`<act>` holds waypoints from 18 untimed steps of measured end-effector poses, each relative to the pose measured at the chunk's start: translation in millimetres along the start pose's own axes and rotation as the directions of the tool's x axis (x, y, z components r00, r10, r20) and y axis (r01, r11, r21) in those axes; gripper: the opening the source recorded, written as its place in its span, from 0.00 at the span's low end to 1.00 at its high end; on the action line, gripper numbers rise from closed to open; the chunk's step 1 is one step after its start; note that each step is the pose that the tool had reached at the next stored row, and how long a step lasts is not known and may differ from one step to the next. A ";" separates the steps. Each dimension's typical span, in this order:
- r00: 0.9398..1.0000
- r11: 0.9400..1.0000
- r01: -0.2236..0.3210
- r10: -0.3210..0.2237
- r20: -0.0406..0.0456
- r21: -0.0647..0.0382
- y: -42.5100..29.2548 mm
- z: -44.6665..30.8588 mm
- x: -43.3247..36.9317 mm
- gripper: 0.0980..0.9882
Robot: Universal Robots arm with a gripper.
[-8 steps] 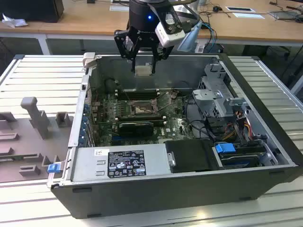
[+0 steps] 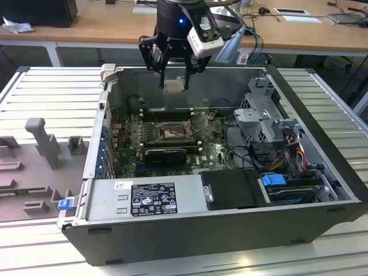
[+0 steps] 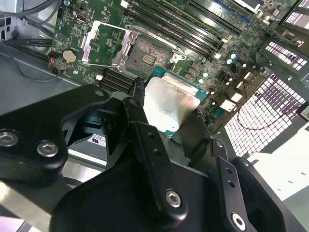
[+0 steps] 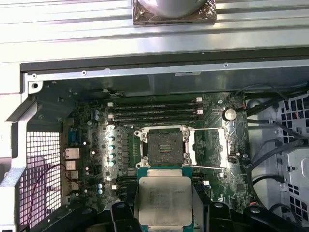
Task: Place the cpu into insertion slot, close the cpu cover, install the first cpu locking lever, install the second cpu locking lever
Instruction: 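Place the cpu into insertion slot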
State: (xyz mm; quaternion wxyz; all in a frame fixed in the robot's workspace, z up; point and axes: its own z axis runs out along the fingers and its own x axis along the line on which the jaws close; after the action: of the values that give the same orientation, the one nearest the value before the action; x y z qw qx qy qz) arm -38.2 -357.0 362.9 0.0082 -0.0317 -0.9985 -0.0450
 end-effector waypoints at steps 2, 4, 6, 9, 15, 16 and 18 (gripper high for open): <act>1.000 1.000 -0.008 0.008 0.001 0.000 0.0 0.0 0.0 0.49; 1.000 1.000 -0.026 0.026 0.002 -0.001 0.0 0.0 0.0 0.49; 0.999 0.999 -0.052 0.052 0.005 -0.001 0.0 0.1 0.0 0.49; 0.998 0.998 -0.065 0.065 0.006 -0.002 -0.2 1.5 0.0 0.49; 0.995 0.995 -0.096 0.096 0.009 -0.002 -0.5 6.0 -0.1 0.49; 0.995 0.995 -0.103 0.103 0.009 -0.002 -0.5 6.1 -0.1 0.49; 0.993 0.993 -0.121 0.121 0.011 -0.002 -0.5 6.1 -0.1 0.49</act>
State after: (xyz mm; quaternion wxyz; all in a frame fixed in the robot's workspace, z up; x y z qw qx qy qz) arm -38.2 -357.0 356.8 0.0055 -0.0923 -0.9947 -0.0451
